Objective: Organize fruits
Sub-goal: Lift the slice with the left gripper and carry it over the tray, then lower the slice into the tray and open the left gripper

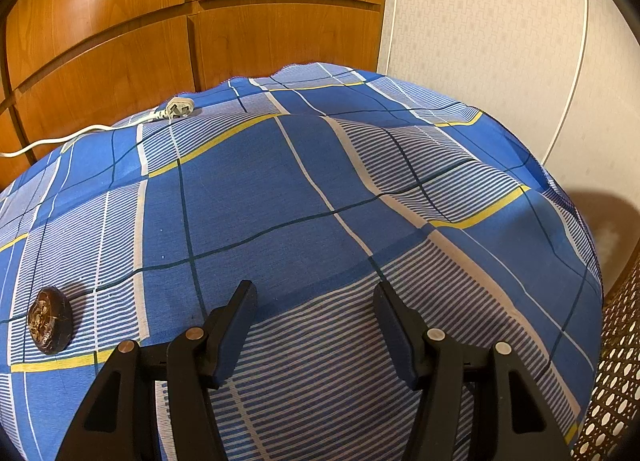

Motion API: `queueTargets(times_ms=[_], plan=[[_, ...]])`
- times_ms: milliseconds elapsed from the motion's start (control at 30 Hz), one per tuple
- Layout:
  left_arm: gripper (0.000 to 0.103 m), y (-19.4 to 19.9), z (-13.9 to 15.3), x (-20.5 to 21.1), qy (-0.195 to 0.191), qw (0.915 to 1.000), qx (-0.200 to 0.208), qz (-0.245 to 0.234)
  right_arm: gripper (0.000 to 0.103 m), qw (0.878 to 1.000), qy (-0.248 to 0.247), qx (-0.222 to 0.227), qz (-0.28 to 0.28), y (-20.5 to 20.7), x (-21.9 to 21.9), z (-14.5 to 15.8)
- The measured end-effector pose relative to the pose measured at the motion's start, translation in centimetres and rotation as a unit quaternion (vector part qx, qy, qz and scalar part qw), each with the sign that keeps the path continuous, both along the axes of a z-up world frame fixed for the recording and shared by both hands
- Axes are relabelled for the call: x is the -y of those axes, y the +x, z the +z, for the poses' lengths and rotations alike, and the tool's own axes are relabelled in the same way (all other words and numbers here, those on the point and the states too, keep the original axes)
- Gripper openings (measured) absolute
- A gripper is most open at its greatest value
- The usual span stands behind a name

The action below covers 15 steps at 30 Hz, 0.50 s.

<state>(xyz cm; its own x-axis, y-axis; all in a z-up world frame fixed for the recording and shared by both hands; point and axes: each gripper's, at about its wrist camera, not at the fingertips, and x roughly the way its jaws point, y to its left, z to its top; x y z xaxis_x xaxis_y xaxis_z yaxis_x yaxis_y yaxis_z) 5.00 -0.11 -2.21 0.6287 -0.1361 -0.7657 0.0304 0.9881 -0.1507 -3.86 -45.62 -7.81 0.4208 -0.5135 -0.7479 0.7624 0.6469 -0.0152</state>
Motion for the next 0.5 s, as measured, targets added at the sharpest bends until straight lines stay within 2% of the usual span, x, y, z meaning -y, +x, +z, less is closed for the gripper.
queueTargets(times_ms=[333, 500], plan=[[0.034, 1.3, 0.3, -0.3, -0.005, 1.0, 0.004, 0.003, 0.061, 1.0, 0.0, 0.0, 0.0, 0.0, 0.0, 0.0], [0.034, 2.7, 0.9, -1.0, -0.03, 0.9995, 0.006, 0.009, 0.061, 1.0, -0.001, -0.001, 0.0, 0.0, 0.0, 0.0]])
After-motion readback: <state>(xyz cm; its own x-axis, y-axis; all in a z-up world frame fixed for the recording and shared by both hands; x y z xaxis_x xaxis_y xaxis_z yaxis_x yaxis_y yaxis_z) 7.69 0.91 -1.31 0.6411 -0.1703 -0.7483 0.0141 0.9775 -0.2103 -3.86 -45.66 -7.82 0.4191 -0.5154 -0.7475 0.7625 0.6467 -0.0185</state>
